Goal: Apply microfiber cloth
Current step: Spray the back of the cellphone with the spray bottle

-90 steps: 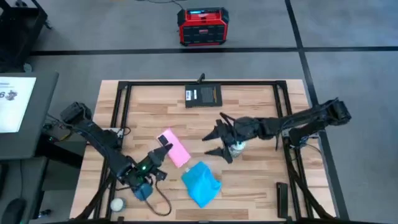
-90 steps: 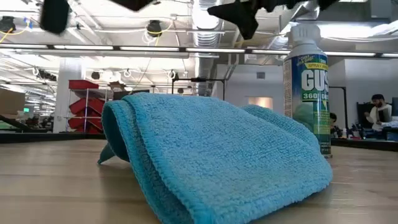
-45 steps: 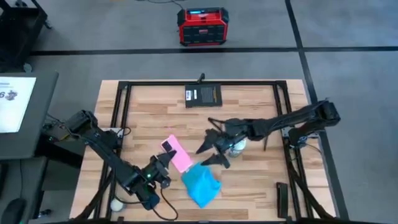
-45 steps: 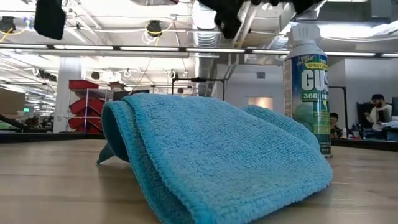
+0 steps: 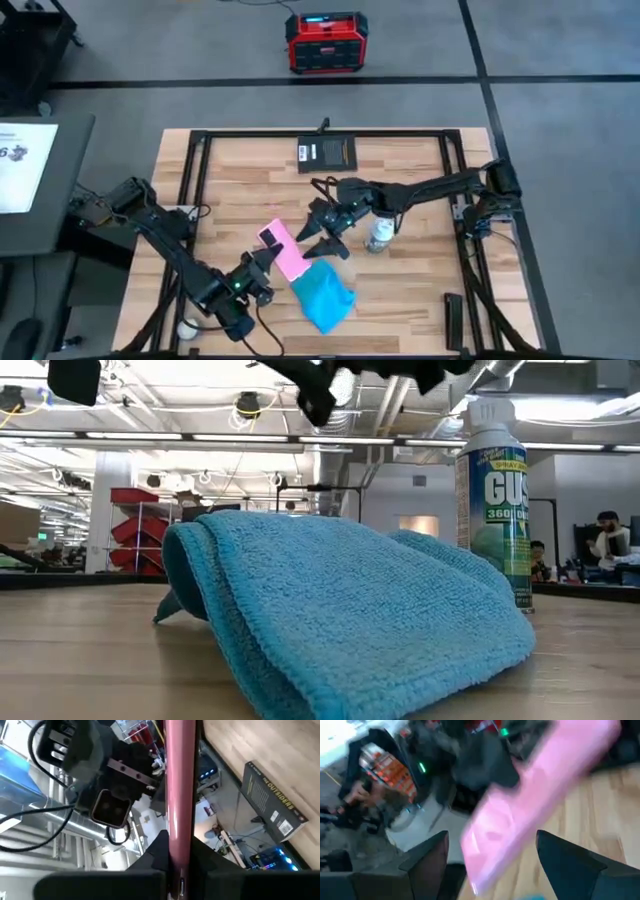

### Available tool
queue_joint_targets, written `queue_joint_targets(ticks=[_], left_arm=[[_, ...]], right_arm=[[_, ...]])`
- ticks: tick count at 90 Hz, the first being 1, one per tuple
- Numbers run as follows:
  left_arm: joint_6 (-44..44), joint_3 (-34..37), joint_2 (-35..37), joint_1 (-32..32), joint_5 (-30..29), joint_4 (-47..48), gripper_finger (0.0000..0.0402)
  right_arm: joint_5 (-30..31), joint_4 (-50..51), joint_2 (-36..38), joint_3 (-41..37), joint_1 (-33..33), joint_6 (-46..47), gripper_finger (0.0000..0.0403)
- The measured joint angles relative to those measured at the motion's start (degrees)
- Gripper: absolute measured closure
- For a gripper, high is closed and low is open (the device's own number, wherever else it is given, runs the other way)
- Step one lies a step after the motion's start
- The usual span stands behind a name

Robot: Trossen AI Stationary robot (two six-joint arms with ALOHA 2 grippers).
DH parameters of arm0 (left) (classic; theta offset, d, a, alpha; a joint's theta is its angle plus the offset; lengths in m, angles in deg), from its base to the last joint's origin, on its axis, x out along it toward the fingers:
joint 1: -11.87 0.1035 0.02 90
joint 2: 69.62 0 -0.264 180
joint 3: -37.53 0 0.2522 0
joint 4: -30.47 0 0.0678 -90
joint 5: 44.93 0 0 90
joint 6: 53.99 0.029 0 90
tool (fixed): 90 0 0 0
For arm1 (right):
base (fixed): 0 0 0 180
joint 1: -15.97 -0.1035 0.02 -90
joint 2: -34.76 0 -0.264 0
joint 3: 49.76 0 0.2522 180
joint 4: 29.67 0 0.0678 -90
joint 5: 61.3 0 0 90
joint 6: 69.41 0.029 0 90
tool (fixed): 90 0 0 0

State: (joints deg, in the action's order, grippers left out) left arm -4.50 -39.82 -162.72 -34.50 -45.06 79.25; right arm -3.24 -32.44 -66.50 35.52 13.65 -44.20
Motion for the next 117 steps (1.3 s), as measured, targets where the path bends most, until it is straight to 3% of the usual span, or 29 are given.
queue_joint_targets(ticks=[43, 53, 77, 117], left_arm=[[0.01, -0.09, -0.02, 0.17, 0.11, 0.0, 0.0396], [0.01, -0.11, -0.02, 0.33, 0.0, -0.02, 0.0396], [0.03, -0.15, 0.04, 0.37, -0.74, -0.09, 0.0396], [0.91, -0.15, 0.04, 0.81, -0.35, -0.1, 0.0396]], right_arm=[[-1.35, -0.86, -3.08, 2.4, 0.1, -0.73, 0.0124], [0.14, -0.8, -3.08, 2.4, 0.1, -2.55, 0.0157], [1.05, -2.55, -3.13, 2.33, 0.71, -3.41, 0.0282], [0.57, -3.17, -3.16, 2.24, 1.0, -6.45, 0.0299]])
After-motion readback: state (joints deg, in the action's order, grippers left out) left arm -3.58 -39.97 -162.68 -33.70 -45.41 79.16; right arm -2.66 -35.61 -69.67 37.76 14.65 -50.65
